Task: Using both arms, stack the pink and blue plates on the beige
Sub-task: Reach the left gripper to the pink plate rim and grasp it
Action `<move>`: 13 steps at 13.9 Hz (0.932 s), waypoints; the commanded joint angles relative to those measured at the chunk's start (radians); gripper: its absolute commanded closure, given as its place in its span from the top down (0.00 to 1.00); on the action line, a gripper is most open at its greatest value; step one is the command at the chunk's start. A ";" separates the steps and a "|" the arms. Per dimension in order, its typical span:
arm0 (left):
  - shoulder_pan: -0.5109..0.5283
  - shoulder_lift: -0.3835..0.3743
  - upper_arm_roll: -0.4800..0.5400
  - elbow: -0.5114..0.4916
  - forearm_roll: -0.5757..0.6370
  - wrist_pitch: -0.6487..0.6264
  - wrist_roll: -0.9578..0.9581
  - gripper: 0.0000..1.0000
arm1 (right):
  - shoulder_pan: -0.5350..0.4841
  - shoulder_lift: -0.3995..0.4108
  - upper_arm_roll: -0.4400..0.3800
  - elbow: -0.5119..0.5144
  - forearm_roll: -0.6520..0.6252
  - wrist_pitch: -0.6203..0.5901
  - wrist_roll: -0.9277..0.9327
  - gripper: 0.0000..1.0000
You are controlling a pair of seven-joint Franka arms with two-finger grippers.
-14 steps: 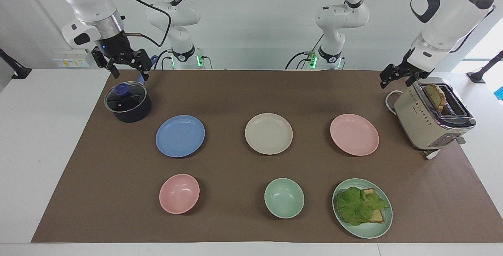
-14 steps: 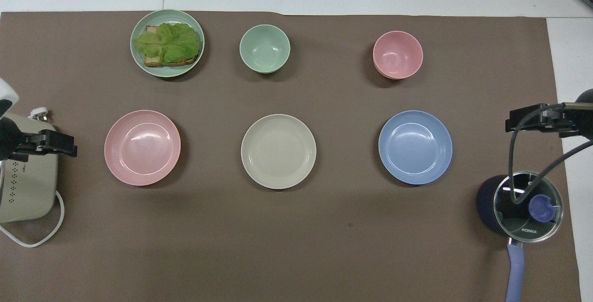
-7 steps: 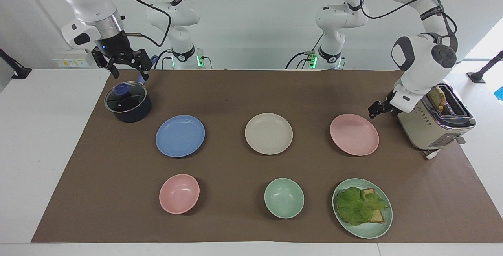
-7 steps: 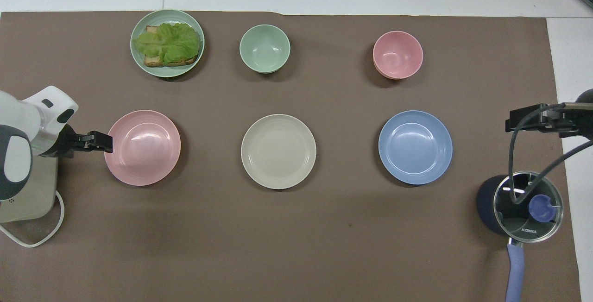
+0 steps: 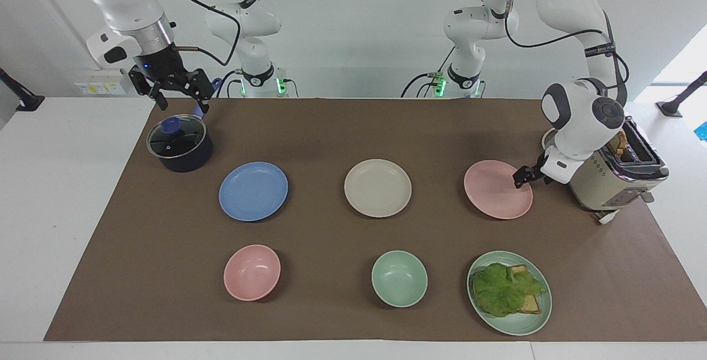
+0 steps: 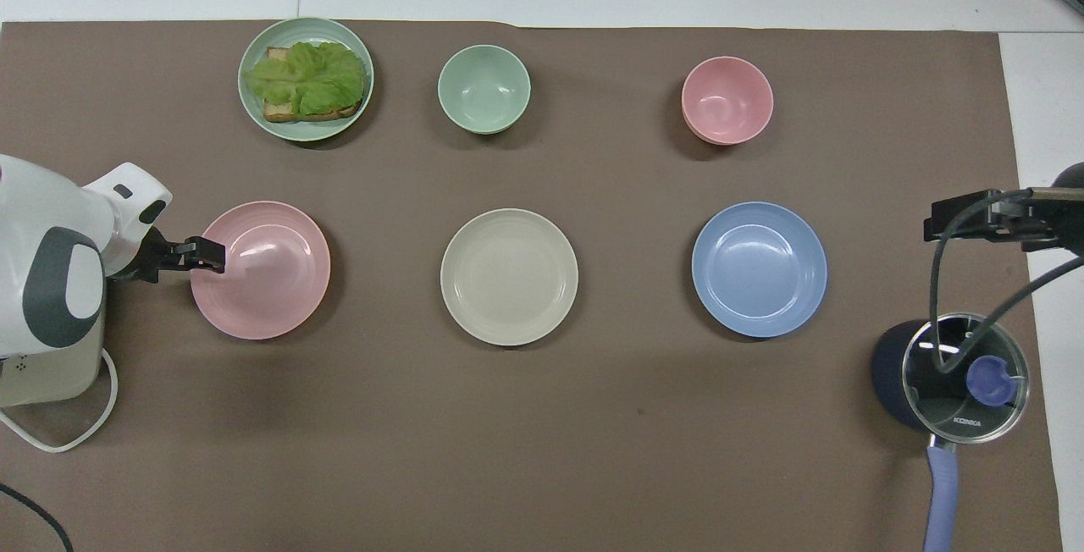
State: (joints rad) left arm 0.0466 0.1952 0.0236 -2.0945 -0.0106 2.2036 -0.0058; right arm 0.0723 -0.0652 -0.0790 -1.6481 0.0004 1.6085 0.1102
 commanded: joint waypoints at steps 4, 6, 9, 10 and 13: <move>-0.001 0.000 -0.005 -0.044 0.009 0.038 -0.008 1.00 | -0.009 0.005 0.001 0.010 0.021 -0.002 -0.024 1.00; -0.001 0.004 -0.005 -0.029 0.009 0.027 -0.002 0.47 | -0.009 0.005 0.001 0.010 0.021 -0.004 -0.024 1.00; 0.004 0.007 -0.005 -0.021 0.009 0.027 0.000 0.12 | -0.009 0.005 0.001 0.010 0.021 -0.004 -0.024 1.00; 0.006 0.009 -0.005 -0.016 0.009 0.022 0.000 0.03 | -0.009 0.005 0.001 0.010 0.021 -0.004 -0.024 1.00; 0.009 0.009 -0.007 0.039 0.009 -0.068 0.003 0.00 | -0.009 0.005 0.001 0.010 0.021 -0.004 -0.024 1.00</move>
State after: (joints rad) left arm 0.0466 0.1955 0.0186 -2.1016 -0.0116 2.1945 -0.0035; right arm 0.0723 -0.0653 -0.0790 -1.6481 0.0004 1.6085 0.1102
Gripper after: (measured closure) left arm 0.907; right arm 0.000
